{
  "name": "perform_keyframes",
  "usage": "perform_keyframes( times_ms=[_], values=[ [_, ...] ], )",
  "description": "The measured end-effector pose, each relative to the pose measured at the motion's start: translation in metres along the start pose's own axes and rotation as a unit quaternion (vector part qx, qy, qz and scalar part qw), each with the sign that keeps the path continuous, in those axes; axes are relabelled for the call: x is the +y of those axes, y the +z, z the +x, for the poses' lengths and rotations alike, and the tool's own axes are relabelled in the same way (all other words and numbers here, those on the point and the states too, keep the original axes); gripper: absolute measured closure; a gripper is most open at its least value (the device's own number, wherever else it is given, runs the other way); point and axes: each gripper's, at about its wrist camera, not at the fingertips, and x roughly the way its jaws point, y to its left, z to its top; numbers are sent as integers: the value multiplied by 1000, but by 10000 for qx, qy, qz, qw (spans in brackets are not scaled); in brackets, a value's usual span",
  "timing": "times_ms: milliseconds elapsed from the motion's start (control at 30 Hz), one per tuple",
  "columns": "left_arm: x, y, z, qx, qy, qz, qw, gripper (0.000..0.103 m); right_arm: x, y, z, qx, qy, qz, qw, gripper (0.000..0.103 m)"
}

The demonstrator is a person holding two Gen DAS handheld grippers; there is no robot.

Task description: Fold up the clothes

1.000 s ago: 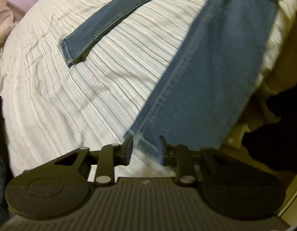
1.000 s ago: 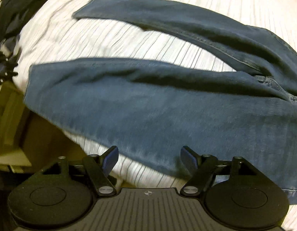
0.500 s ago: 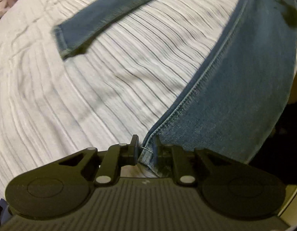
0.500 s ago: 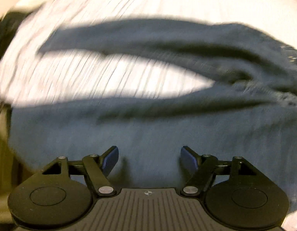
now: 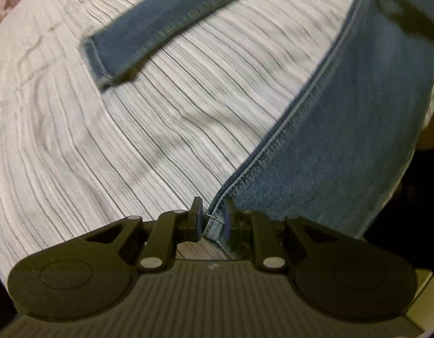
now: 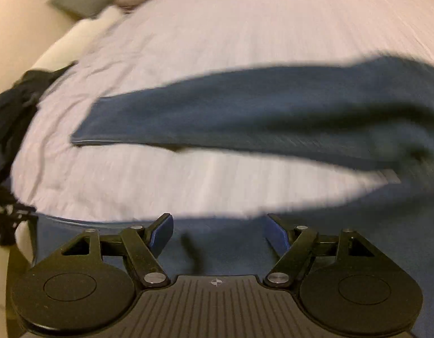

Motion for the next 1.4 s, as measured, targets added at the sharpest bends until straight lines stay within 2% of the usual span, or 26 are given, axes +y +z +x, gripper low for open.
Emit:
perform_keyframes(
  times_ms=[167,300,367,400,433,533,633,733,900,967,1067,1167,1400],
  values=[
    [-6,-5,-7,210,323,136,9992,83,-63,-57,-47,75,-699,1054,9919,28],
    [-8,-14,-26,190,434,149,9988,83,-109,-107,-100,-22,-1136,1733,9783,29],
    [-14,-13,-38,117,472,149,9987,83,-112,-121,-115,157,-1379,1797,9739,28],
    [-18,-11,-43,80,451,133,9989,83,-115,-127,-117,463,-1704,1852,9667,28],
    [-24,-7,-46,38,414,129,9991,83,-118,-132,-119,618,-1849,1947,9613,28],
    [-43,6,-53,-81,295,144,9994,81,-120,-143,-137,416,-1798,2330,9548,28],
    [-63,21,-56,-188,195,179,9995,77,-111,-137,-145,345,-1683,2321,9574,28],
    [-82,36,-60,-318,114,198,9992,73,-97,-123,-150,278,-1502,2098,9657,28],
    [-102,54,-66,-494,166,226,9984,65,-81,-98,-157,53,-1522,1982,9683,27],
    [-104,59,-70,-572,276,223,9977,63,-76,-89,-161,-65,-1577,1968,9677,5],
    [-101,67,-76,-711,373,14,9968,60,-69,-73,-166,-219,-1652,1958,9664,5],
    [-98,80,-80,-895,314,-247,9952,59,-59,-58,-173,-427,-1696,2005,9640,5],
    [-97,117,-80,-1170,278,145,9926,58,-45,-26,-182,-751,-1511,1770,9696,5]
  ],
)
